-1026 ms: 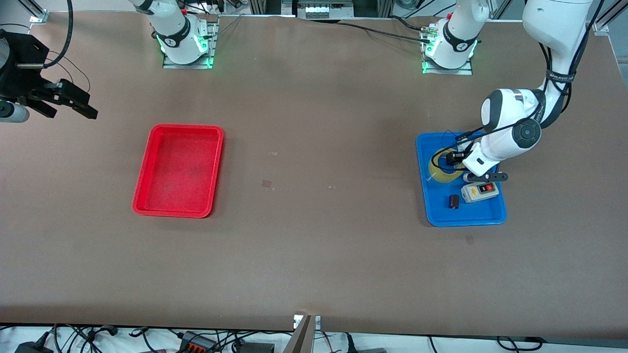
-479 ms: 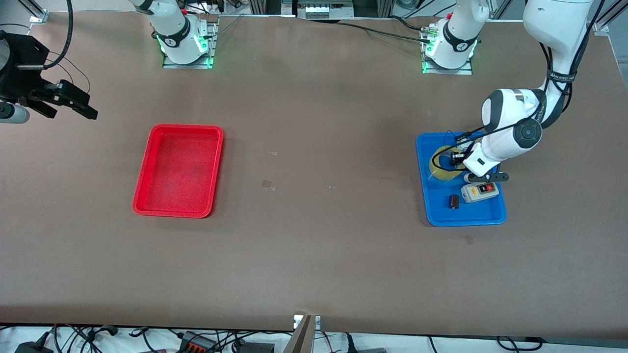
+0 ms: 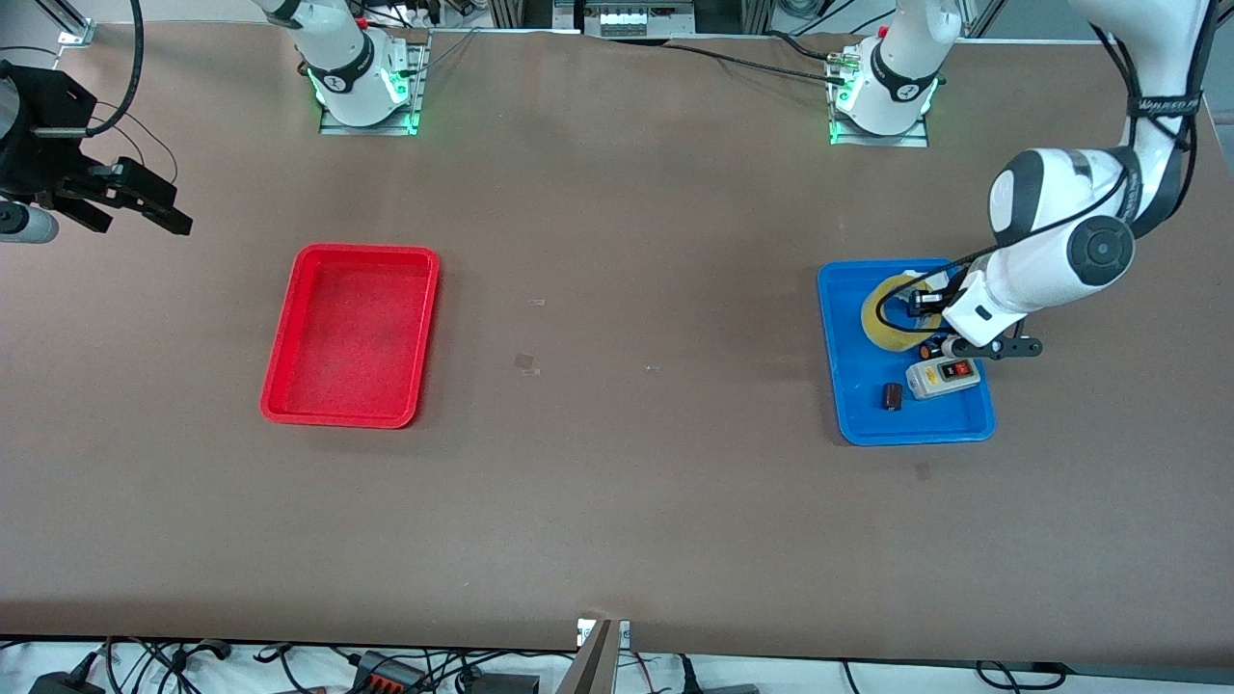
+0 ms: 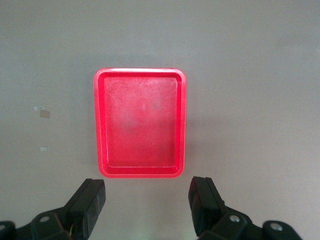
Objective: Place and move tape with both arms
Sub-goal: 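Lift the tape roll with the left gripper and carry it toward the table middle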
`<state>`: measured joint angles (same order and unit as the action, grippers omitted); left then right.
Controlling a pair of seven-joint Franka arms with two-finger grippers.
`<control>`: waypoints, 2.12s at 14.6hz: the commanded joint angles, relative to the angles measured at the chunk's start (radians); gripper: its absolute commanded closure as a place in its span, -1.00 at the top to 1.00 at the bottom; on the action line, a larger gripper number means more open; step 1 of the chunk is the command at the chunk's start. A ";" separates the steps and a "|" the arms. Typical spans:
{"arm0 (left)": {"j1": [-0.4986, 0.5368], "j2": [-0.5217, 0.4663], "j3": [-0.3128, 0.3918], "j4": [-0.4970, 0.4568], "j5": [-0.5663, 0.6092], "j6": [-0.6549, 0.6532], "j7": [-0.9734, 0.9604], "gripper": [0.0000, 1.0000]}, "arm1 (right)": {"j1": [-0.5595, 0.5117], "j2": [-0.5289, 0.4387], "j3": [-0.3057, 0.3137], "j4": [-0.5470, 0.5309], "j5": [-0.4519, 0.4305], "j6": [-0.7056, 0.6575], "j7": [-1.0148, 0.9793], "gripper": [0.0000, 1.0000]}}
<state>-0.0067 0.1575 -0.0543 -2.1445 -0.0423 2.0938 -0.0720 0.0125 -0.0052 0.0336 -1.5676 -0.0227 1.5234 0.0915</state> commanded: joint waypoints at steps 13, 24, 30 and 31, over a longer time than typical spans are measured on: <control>-0.234 0.414 -0.418 0.427 0.157 -0.055 -0.802 -0.73 | -0.014 -0.012 -0.004 -0.049 0.009 0.012 -0.021 0.97; -0.404 0.646 -0.397 0.655 0.206 0.041 -0.994 -0.60 | -0.014 -0.013 -0.004 -0.074 0.007 0.038 -0.021 0.97; -0.463 0.651 -0.338 0.655 0.206 0.077 -1.036 0.67 | -0.011 -0.012 -0.004 -0.077 0.007 0.041 -0.021 0.97; -0.463 0.651 -0.337 0.658 0.206 0.075 -1.036 0.97 | -0.011 -0.012 -0.004 -0.077 0.007 0.041 -0.021 0.97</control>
<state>-0.4531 0.8042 -0.4067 -1.5188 0.1414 2.1765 -1.0872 0.0065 -0.0050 0.0277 -1.6340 -0.0227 1.5533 0.0914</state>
